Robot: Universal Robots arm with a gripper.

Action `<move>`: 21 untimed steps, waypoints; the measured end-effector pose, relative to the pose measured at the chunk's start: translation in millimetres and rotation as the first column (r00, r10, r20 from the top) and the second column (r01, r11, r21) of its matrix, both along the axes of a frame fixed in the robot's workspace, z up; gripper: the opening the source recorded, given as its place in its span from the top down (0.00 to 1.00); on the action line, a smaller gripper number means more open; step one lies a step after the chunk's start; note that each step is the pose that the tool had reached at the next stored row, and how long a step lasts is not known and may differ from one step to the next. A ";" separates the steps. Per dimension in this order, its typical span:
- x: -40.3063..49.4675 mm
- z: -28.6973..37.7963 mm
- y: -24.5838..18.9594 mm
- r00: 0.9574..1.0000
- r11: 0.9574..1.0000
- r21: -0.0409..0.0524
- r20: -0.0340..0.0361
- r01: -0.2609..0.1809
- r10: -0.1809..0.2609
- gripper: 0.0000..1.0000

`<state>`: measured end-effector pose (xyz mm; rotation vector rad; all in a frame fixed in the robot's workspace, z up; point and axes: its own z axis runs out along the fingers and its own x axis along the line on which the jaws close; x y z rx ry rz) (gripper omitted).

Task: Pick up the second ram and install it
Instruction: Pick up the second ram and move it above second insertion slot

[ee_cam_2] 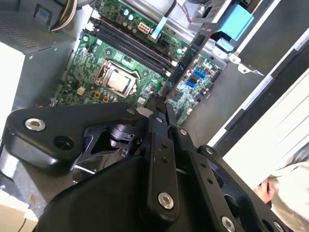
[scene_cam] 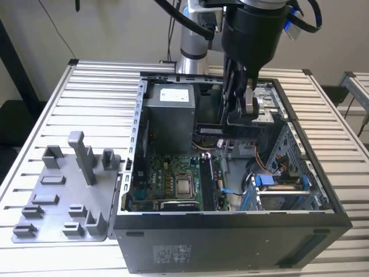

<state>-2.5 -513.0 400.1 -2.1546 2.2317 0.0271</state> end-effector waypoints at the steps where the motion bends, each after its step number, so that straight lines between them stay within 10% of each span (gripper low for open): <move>1: 0.0 -0.1 1.2 1.000 1.000 0.000 0.001 -0.004 0.004 0.86; 11: 0.1 -0.4 16.3 1.000 1.000 0.000 0.006 -0.014 0.014 0.86; 21: 0.8 -0.4 48.5 1.000 1.000 0.000 0.006 -0.014 0.014 0.86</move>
